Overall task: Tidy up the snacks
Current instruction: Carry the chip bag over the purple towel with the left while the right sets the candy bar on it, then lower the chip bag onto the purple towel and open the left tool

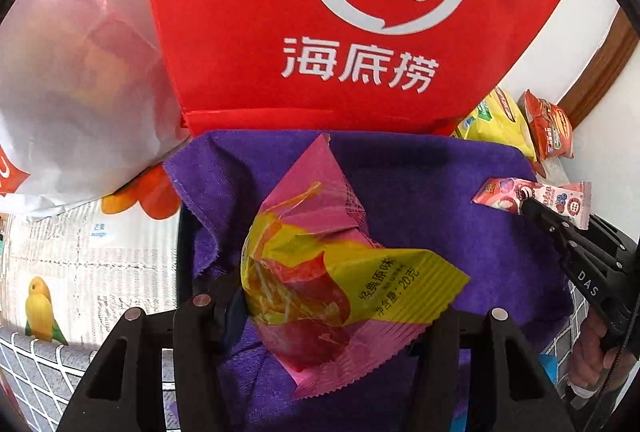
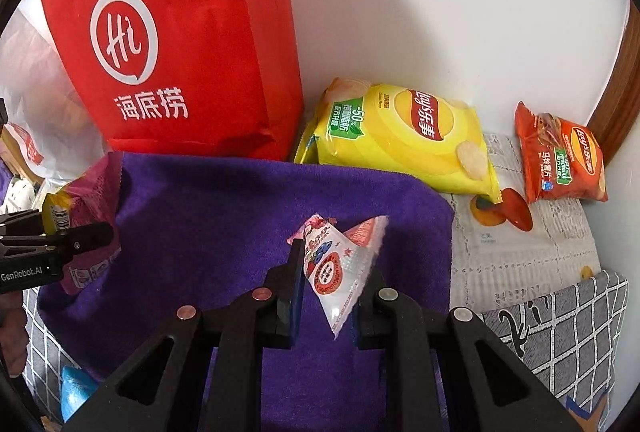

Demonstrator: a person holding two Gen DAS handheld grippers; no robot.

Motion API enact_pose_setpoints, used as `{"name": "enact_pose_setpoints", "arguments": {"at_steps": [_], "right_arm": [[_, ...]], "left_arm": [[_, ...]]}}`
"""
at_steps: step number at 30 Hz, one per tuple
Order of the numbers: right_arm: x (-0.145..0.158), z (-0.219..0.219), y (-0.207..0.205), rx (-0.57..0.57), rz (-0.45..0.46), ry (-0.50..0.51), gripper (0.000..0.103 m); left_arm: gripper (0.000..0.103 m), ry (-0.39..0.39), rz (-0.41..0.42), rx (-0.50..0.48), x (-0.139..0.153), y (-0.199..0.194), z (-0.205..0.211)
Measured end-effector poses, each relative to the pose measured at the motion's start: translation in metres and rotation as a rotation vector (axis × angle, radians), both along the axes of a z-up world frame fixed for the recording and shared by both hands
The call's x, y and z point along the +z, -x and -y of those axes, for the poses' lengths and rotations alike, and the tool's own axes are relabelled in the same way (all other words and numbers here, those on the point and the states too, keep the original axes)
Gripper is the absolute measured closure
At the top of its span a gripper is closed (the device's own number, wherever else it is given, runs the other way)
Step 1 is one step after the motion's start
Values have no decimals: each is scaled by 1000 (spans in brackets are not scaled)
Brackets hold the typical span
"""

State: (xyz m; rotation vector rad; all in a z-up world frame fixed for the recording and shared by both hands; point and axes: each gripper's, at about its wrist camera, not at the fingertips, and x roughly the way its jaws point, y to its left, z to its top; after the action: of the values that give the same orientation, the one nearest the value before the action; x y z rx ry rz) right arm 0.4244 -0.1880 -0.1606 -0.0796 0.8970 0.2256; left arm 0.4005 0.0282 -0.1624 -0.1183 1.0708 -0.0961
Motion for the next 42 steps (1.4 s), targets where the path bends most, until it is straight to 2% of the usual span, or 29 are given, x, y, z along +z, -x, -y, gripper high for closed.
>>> {"name": "enact_pose_setpoints", "arguments": {"at_steps": [22, 27, 32, 34, 37, 39, 41, 42], "right_arm": [[-19, -1, -9, 24, -66, 53, 82], [-22, -3, -9, 37, -79, 72, 67], [-13, -4, -4, 45, -53, 77, 38], [-8, -4, 0, 42, -23, 70, 31], [1, -5, 5, 60, 0, 45, 27], [7, -5, 9, 65, 18, 37, 25], [10, -5, 11, 65, 38, 36, 23], [12, -5, 13, 63, 48, 36, 23]], "left_arm": [[47, -8, -22, 1, -9, -3, 5], [47, -6, -21, -5, -8, -2, 4], [45, 3, -28, -9, -7, -2, 2], [45, 8, -32, -10, -7, -2, 0], [41, 16, -36, -17, -6, -2, 0], [35, 26, -39, -30, -4, -1, 2], [22, 29, -31, -42, -1, 0, 5], [21, 22, -16, -44, 2, 2, 7]]}}
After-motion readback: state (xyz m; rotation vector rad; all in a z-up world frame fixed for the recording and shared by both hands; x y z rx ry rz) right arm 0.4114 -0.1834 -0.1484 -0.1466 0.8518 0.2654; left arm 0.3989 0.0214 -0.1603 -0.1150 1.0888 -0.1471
